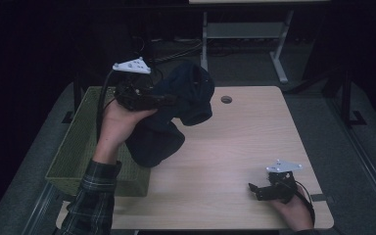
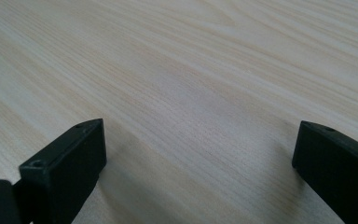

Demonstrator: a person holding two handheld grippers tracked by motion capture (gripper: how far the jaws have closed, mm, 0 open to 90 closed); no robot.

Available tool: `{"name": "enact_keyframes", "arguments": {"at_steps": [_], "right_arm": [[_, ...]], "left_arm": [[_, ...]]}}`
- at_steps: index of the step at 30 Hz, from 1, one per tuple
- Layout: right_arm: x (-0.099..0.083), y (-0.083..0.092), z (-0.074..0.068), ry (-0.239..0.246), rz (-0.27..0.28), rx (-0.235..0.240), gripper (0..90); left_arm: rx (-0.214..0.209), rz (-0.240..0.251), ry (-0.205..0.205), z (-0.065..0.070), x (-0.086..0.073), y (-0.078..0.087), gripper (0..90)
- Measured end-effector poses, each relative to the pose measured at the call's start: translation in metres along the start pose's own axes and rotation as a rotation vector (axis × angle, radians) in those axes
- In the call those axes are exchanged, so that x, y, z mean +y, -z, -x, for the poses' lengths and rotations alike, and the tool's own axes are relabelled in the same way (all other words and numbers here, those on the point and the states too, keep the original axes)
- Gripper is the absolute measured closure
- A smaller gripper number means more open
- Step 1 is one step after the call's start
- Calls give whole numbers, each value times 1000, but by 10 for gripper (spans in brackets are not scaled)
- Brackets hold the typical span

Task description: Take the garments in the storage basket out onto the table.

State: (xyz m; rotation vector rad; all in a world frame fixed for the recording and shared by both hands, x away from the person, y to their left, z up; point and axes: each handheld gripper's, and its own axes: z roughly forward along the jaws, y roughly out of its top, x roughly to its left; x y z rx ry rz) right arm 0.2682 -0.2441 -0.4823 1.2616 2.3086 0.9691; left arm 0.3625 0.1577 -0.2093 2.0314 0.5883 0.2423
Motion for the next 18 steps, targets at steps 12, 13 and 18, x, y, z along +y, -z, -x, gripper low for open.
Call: {"name": "enact_keyframes", "arguments": {"at_steps": [12, 13, 18], "right_arm": [[0, 0, 0, 1, 1, 5, 24], [0, 0, 0, 4, 1, 5, 24], [0, 0, 0, 7, 4, 7, 24]], "left_arm": [[-71, 16, 14, 16, -2, -36, 788], [-76, 13, 15, 17, -2, -39, 788], [-94, 9, 26, 22, -4, -54, 788]]}}
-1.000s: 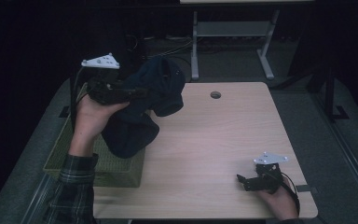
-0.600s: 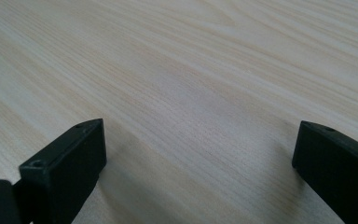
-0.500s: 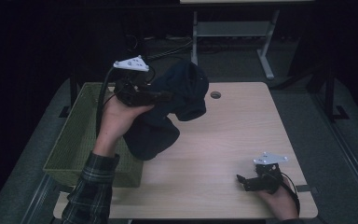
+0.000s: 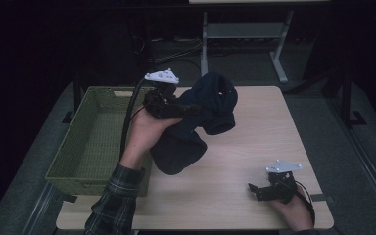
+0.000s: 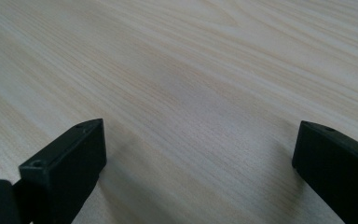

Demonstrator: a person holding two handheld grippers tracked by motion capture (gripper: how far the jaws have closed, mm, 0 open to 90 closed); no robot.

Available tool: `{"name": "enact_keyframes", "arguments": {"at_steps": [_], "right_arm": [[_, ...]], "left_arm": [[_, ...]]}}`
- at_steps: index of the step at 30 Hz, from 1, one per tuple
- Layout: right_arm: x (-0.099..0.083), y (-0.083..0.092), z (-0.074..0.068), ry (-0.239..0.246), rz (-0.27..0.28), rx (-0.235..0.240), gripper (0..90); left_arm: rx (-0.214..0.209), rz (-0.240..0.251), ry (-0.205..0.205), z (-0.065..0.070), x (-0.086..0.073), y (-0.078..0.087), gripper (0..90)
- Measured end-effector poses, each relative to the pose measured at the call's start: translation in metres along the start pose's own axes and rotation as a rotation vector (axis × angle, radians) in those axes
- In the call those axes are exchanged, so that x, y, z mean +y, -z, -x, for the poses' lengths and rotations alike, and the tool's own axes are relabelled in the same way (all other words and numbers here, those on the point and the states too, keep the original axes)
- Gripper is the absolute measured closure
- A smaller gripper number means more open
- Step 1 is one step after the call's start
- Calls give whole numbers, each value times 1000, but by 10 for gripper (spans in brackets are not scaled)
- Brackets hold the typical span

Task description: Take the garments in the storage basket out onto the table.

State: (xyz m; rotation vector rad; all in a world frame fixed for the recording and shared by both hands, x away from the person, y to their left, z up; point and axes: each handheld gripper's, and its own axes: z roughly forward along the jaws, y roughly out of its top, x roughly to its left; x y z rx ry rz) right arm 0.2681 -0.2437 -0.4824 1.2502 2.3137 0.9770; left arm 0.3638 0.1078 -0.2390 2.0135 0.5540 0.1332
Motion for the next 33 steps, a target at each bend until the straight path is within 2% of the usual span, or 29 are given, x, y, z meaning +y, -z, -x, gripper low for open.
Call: {"name": "enact_keyframes", "arguments": {"at_steps": [19, 27, 33], "right_arm": [[0, 0, 0, 1, -1, 3, 24], [0, 0, 0, 7, 0, 4, 24], [0, 0, 0, 10, 0, 5, 24]], "left_arm": [[-110, -31, 60, 12, -28, -61, 788], [-135, -57, 60, 18, -34, -83, 788], [-156, -67, 82, 20, -43, -100, 788]]}}
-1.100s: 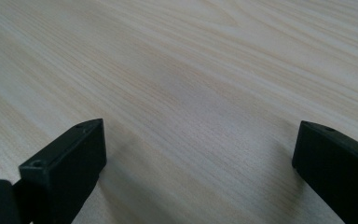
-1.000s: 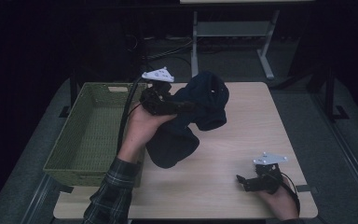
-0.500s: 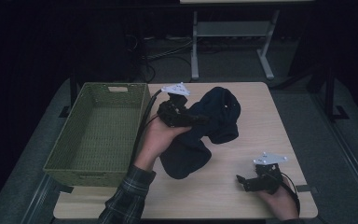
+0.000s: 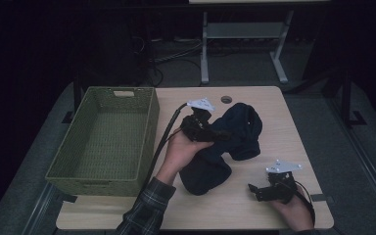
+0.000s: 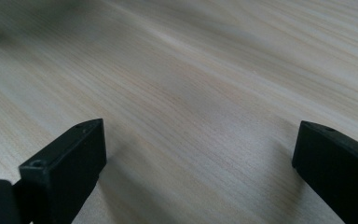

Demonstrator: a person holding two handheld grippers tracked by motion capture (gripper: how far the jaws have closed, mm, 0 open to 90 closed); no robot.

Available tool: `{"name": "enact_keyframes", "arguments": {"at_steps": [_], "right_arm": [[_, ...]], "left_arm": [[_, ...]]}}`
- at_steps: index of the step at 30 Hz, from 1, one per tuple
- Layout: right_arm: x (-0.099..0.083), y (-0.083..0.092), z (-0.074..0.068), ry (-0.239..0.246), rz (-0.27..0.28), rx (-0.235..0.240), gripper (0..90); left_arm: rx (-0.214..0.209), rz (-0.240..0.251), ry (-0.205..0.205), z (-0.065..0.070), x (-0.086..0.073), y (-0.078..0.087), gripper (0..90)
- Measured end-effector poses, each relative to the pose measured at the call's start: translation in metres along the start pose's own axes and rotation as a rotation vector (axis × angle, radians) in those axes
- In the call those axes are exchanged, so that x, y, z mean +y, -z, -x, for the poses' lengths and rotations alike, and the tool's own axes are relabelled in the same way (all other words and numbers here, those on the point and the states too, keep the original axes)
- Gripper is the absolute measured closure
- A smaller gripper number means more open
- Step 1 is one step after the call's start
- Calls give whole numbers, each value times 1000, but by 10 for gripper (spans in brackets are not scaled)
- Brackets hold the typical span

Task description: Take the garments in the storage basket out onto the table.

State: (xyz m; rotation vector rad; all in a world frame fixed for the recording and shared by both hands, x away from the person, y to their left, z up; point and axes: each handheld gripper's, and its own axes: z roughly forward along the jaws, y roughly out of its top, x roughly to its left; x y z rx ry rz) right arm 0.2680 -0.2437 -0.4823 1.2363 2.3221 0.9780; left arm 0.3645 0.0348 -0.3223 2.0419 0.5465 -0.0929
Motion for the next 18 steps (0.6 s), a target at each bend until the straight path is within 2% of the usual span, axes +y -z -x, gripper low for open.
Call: {"name": "enact_keyframes", "arguments": {"at_steps": [7, 13, 18], "right_arm": [[0, 0, 0, 0, -1, 3, 23], [0, 0, 0, 0, 0, 4, 24], [0, 0, 0, -1, -1, 5, 24]], "left_arm": [[-28, -7, 32, -4, -9, -20, 788], [-31, -30, 39, -9, -15, -32, 787], [-18, -46, 50, -17, -22, -39, 784]]}}
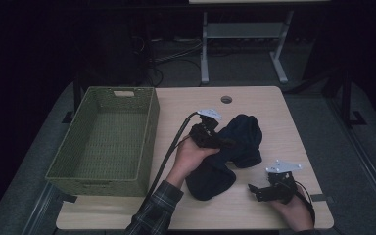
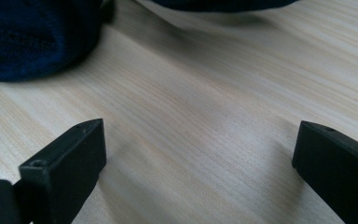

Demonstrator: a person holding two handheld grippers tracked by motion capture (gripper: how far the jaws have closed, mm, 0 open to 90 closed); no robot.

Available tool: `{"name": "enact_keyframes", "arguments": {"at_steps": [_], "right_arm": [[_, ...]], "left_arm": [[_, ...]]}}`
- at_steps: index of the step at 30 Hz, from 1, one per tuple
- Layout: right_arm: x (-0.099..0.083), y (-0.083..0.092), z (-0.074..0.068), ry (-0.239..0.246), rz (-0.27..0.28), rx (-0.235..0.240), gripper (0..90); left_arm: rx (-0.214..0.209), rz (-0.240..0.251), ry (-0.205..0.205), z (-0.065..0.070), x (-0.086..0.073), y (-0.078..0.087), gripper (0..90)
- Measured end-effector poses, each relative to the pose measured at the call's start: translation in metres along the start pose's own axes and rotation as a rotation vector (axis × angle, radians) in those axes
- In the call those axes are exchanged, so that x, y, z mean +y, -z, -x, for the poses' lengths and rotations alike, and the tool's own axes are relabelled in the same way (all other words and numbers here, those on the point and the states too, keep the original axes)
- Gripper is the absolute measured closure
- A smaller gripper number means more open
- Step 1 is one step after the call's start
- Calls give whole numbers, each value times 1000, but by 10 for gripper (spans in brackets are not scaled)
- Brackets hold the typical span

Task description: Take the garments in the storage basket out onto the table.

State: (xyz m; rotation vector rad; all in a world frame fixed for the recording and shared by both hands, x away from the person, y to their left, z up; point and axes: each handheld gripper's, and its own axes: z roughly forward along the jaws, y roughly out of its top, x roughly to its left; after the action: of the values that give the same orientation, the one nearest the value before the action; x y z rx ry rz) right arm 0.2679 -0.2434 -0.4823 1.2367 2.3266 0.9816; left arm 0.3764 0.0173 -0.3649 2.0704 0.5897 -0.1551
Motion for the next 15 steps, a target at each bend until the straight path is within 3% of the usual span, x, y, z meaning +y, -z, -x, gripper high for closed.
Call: {"name": "enact_keyframes", "arguments": {"at_steps": [8, 15], "right_arm": [[0, 0, 0, 3, 0, 0, 24], [0, 0, 0, 3, -1, -1, 24]], "left_arm": [[18, -15, 17, -11, -8, -8, 756], [71, -38, 6, -17, -12, -7, 628]]}}
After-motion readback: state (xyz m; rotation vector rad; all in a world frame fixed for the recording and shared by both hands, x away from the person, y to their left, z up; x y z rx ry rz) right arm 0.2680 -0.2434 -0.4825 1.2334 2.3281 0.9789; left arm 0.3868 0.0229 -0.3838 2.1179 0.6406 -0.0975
